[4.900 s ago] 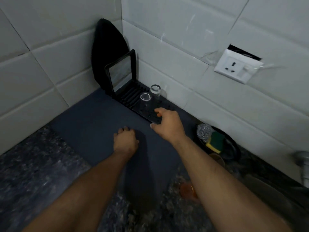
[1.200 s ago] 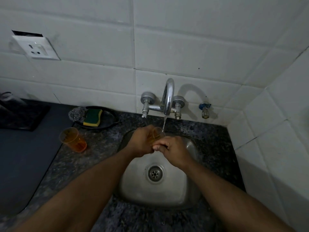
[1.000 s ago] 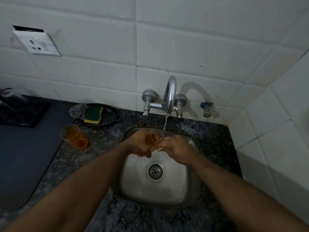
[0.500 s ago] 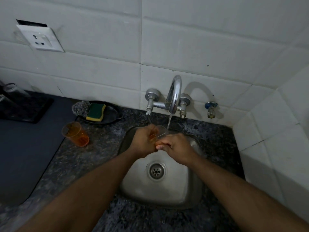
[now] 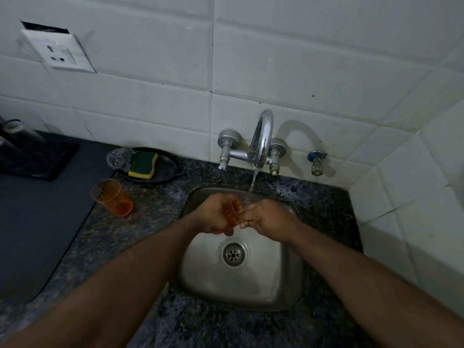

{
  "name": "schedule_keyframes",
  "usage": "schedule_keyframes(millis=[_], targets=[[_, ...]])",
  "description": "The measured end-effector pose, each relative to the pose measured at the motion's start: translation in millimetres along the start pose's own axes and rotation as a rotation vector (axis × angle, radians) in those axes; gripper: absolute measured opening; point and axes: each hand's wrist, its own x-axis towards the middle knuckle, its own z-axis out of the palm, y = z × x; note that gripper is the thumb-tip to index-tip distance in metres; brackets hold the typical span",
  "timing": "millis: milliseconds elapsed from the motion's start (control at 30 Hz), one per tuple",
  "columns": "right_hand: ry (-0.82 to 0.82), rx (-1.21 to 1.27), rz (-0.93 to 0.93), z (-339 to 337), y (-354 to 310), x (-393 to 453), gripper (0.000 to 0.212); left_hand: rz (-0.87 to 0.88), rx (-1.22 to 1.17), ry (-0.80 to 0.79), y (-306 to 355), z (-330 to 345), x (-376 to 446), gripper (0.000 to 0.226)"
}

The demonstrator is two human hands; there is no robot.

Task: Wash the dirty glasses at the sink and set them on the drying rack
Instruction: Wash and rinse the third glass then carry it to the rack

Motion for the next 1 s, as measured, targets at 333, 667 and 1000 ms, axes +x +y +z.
schedule_keyframes(millis=[333, 667, 1000], targets=[[-0.029, -0.042, 0.002, -7, 0, 3, 0.009, -0.049, 0.023, -0.114, 5, -12, 0, 0.064], [-0.112, -0.124, -0.039, -5, -1, 6, 0.014, -0.035, 0.047, -0.093, 5, -6, -2, 0.064], [-0.175, -0.21, 0.021, -6, 2, 7, 0.015, -0.021, 0.03, -0.079, 5, -1, -2, 0.061]])
